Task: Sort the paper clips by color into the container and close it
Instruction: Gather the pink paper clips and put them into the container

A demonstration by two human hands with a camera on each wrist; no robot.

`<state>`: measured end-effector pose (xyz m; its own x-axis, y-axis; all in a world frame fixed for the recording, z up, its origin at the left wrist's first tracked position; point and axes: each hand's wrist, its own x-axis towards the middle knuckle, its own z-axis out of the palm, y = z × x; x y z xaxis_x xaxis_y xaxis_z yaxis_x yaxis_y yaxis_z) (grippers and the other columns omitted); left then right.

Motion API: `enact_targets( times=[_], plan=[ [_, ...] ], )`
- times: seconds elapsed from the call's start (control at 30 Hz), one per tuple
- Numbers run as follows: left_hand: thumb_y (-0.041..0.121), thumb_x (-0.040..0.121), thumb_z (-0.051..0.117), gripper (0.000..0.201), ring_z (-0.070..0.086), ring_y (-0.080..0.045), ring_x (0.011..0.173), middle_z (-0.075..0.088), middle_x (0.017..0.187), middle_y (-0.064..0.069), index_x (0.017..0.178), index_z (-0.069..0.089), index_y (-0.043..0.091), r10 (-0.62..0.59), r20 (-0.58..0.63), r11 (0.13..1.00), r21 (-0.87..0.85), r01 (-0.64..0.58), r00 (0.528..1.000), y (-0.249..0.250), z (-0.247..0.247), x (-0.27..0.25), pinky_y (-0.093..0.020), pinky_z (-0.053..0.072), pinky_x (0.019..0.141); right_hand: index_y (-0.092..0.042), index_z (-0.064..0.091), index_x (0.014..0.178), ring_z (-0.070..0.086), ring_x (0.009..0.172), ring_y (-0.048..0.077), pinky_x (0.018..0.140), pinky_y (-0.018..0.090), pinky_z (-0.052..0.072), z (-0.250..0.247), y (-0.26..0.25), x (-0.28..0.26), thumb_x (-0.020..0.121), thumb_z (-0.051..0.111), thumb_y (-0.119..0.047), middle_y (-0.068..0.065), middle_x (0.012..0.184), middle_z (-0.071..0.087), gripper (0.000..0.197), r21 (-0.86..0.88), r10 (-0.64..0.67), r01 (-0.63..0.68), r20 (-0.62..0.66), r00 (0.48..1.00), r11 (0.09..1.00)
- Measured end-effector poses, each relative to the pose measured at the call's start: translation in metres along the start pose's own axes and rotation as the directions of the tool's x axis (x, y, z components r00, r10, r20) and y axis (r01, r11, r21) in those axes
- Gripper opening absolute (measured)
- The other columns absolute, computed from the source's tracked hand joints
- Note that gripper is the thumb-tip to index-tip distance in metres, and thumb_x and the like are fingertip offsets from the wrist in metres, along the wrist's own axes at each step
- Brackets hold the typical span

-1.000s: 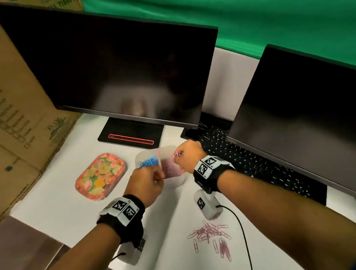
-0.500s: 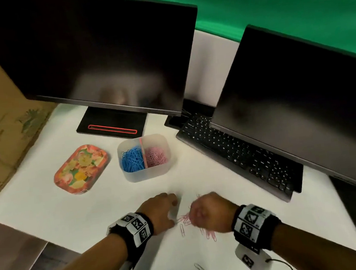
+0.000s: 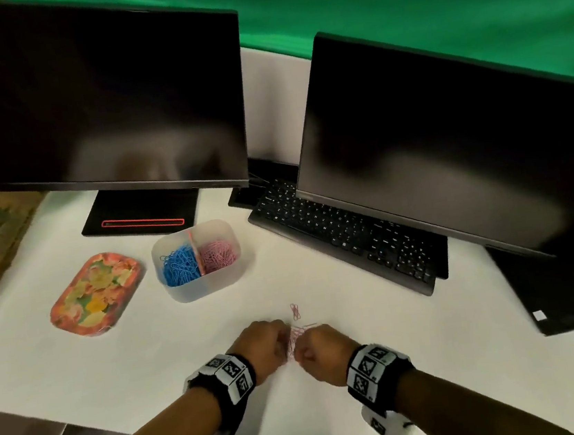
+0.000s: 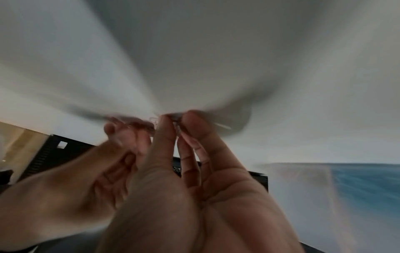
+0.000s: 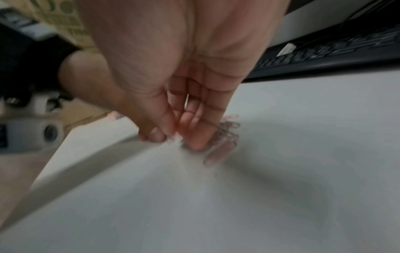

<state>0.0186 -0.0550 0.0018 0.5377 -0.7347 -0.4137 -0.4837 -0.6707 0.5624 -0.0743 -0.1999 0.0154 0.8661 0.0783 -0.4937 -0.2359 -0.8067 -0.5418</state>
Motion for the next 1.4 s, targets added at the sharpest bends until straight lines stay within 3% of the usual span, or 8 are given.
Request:
enact_targets(
  times=[0.13,0.23,0.33,0.53,0.67,0.77,1.07,1.4],
  plan=[
    [0.028,0.079,0.069,0.033,0.059,-0.02,0.092,0.061,0.1,-0.001,0.107,0.054,0.021,-0.13,-0.038,0.991,0.013,0.131,0.991,-0.01,-0.001,-0.001,-0.027,0.046,0.078,-0.022,0.055,0.125,0.052,0.116,0.018,0.093,0.026,0.044,-0.025,0.006,0.007,0.085,0.048,-0.009,0.0,0.127,0.055,0.043,-0.037,0.047,-0.055,-0.205,0.978,0.998],
    [0.027,0.08,0.069,0.036,0.06,-0.021,0.099,0.061,0.108,-0.002,0.113,0.055,0.019,-0.162,-0.027,0.987,0.012,0.163,0.986,-0.01,0.003,-0.004,-0.025,0.045,0.081,-0.022,0.019,0.151,0.022,0.143,0.017,0.117,0.031,0.024,-0.033,0.003,0.016,0.086,0.045,-0.004,-0.003,0.158,0.018,0.072,-0.073,0.134,-0.145,-0.141,0.981,0.987],
    [0.02,0.084,0.063,0.017,0.06,-0.015,0.089,0.064,0.095,0.004,0.1,0.066,0.023,-0.077,-0.078,0.997,-0.007,0.077,0.994,0.0,0.005,-0.004,-0.02,0.042,0.076,-0.019,0.01,0.153,0.005,0.148,0.016,0.121,0.028,0.008,-0.019,0.001,0.018,0.089,0.042,0.0,-0.003,0.161,0.002,0.074,-0.127,0.056,-0.065,-0.069,0.996,0.99],
    [0.012,0.086,0.055,0.018,0.063,-0.021,0.09,0.069,0.096,-0.003,0.096,0.069,0.016,-0.044,-0.072,0.999,-0.012,0.044,0.996,0.004,0.007,0.008,-0.024,0.046,0.075,-0.018,0.026,0.149,0.025,0.144,0.013,0.114,0.013,0.011,0.001,0.02,-0.005,0.091,0.04,0.001,-0.004,0.157,0.024,0.063,-0.068,-0.073,0.069,-0.064,0.995,0.995],
    [0.016,0.081,0.066,0.062,0.055,-0.024,0.118,0.047,0.135,-0.004,0.139,0.043,0.02,-0.037,0.004,0.999,-0.034,0.037,0.999,0.002,0.007,0.013,-0.025,0.043,0.096,-0.021,0.018,0.151,0.029,0.14,0.017,0.114,0.02,0.024,-0.009,0.043,-0.026,0.09,0.049,-0.008,-0.001,0.152,0.026,0.07,-0.051,0.127,-0.142,-0.22,0.967,0.989],
    [0.026,0.076,0.074,0.086,0.049,-0.027,0.127,0.028,0.145,-0.005,0.148,0.027,0.019,-0.047,0.078,0.997,0.071,0.042,0.996,0.001,0.004,0.013,-0.03,0.041,0.105,-0.02,0.013,0.151,0.037,0.133,0.02,0.109,0.026,0.036,-0.001,0.049,-0.035,0.088,0.059,-0.022,0.003,0.145,0.025,0.079,-0.067,0.228,-0.241,-0.16,0.96,0.968],
    [0.02,0.083,0.061,0.022,0.06,-0.023,0.098,0.061,0.105,-0.005,0.105,0.065,0.02,0.023,-0.016,0.998,0.06,-0.022,1.0,0.02,0.013,0.017,-0.023,0.042,0.077,-0.018,0.055,0.12,0.057,0.101,0.022,0.092,0.031,0.047,0.013,0.023,-0.001,0.084,0.065,-0.024,0.0,0.11,0.043,0.038,0.096,0.168,-0.152,-0.195,0.966,0.984],
    [0.019,0.089,0.056,0.015,0.055,-0.018,0.076,0.068,0.091,-0.006,0.091,0.07,0.015,0.025,-0.05,0.998,0.064,-0.022,0.998,0.016,0.007,0.017,-0.024,0.037,0.068,-0.017,0.065,0.109,0.058,0.1,0.023,0.086,0.031,0.048,0.002,0.022,0.014,0.094,0.046,-0.022,0.007,0.108,0.059,0.025,-0.045,0.097,-0.11,-0.219,0.971,0.993]
  ],
)
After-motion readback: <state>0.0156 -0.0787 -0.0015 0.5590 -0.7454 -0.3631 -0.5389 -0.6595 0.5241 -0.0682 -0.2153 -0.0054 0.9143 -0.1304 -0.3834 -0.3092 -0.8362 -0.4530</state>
